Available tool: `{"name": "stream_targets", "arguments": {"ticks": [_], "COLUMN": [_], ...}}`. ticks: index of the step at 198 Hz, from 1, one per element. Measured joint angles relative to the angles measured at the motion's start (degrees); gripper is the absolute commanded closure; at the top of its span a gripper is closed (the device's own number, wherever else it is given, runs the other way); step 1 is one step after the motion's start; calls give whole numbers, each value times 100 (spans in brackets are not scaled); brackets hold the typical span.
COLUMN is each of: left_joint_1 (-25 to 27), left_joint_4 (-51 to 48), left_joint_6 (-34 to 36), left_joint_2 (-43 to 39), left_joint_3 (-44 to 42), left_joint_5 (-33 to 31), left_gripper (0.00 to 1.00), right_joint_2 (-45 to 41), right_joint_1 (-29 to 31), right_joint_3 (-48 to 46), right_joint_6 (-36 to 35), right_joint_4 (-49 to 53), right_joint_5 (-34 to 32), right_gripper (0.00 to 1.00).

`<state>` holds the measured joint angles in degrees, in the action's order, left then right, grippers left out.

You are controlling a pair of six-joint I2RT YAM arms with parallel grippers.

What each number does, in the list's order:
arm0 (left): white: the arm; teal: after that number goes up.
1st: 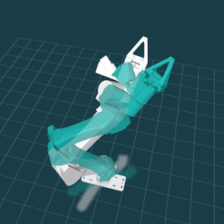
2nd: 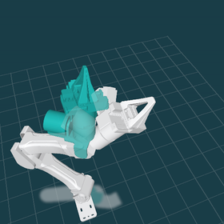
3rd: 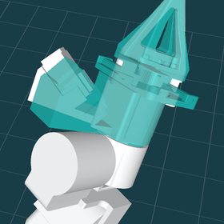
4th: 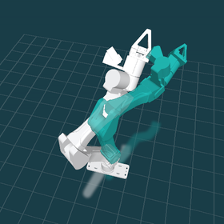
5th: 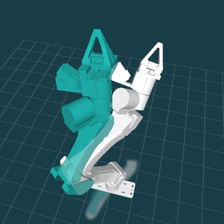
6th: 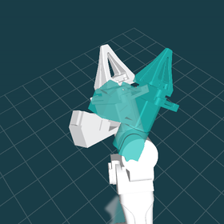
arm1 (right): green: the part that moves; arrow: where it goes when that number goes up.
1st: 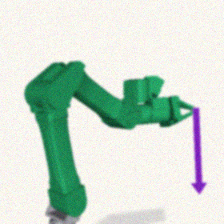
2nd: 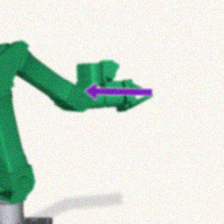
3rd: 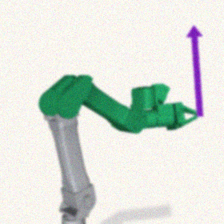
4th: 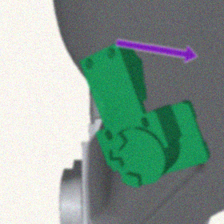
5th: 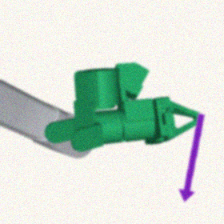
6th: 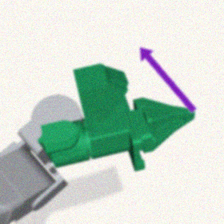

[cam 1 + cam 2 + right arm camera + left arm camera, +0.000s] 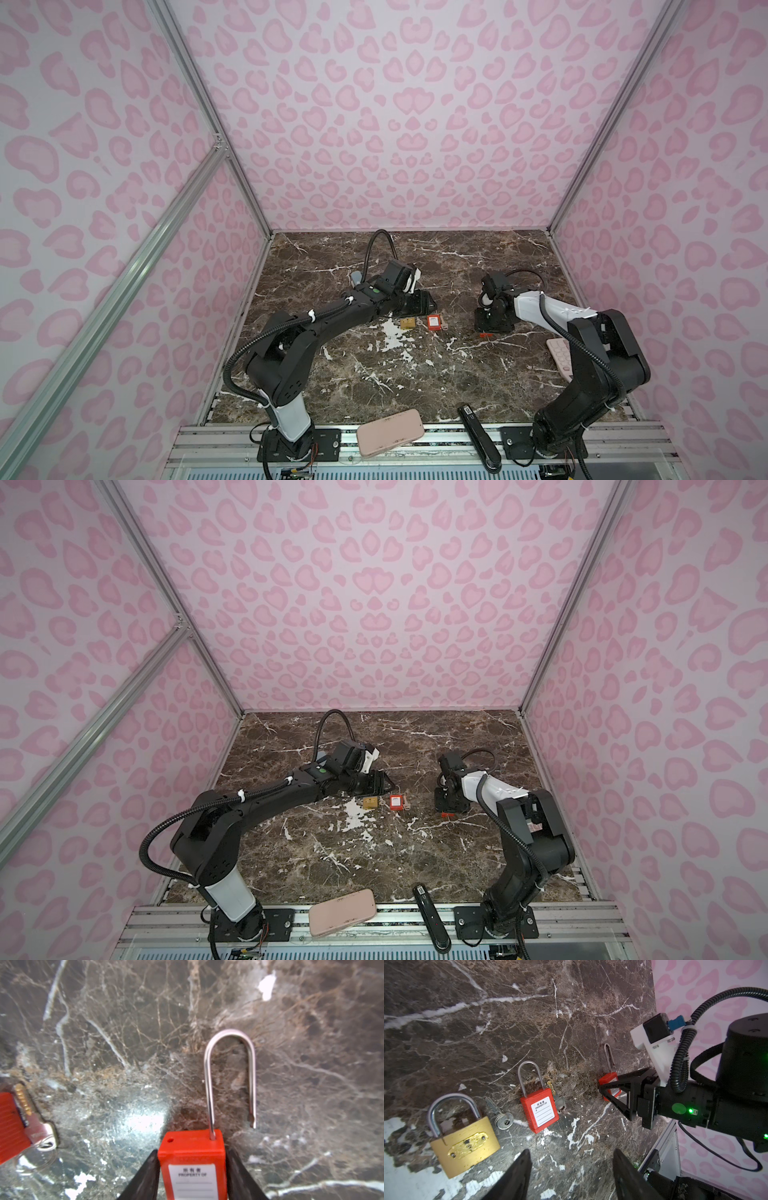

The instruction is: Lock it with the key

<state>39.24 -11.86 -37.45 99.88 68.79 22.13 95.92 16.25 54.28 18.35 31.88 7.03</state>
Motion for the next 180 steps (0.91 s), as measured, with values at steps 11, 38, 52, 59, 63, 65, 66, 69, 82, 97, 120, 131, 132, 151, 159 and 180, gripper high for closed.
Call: {"name": "stream_targets", "arguments": {"ticks": [11, 38, 52, 59, 63, 65, 66, 69, 82, 97, 120, 131, 132, 151, 159, 180], "left_joint_1": [4, 20, 20, 22, 20, 20, 20, 22, 22, 20, 20, 22, 22, 20, 22, 24], "left_joint_4": [0, 2, 4, 7, 11, 15, 17, 26, 87, 216, 334, 457, 476, 732, 789, 927], "left_joint_6": [0, -7, -42, -44, -46, -48, -52, -66, -111, -157, -214, -299, -304, -413, -463, -507], "left_joint_2": [0, 0, 0, 0, 0, 0, 0, 0, 9, 55, 96, 107, 109, 125, 140, 184], "left_joint_3": [0, 0, 0, 0, 0, 0, 0, 0, 0, 0, 0, -9, -11, -83, -94, -105], "left_joint_5": [0, 17, 22, 35, 48, 52, 57, 61, 116, 212, 356, 428, 444, 592, 638, 730], "left_gripper": [36, 36, 36, 36, 36, 36, 36, 36, 36, 36, 36, 36, 36, 36, 36, 36], "right_joint_2": [22, 57, 70, 70, 70, 70, 68, 63, 26, -79, -289, -367, -372, -509, -586, -780], "right_joint_1": [35, 103, 136, 157, 168, 175, 177, 186, 219, 240, 245, 243, 240, 240, 245, 326], "right_joint_3": [20, 59, 72, 74, 74, 74, 74, 74, 63, 42, 59, 79, 79, 114, 133, 177], "right_joint_6": [0, -52, -57, -66, -85, -96, -101, -116, -149, -203, -251, -258, -258, -264, -262, -269], "right_joint_4": [22, 63, 79, 81, 79, 79, 79, 79, 81, 120, 92, 63, 61, 9, -39, -170], "right_joint_5": [-46, -162, -208, -225, -238, -245, -247, -247, -203, -15, 308, 531, 546, 962, 1174, 1644], "right_gripper": [56, 61, 63, 63, 63, 63, 63, 63, 64, 65, 65, 66, 66, 66, 66, 67]}}
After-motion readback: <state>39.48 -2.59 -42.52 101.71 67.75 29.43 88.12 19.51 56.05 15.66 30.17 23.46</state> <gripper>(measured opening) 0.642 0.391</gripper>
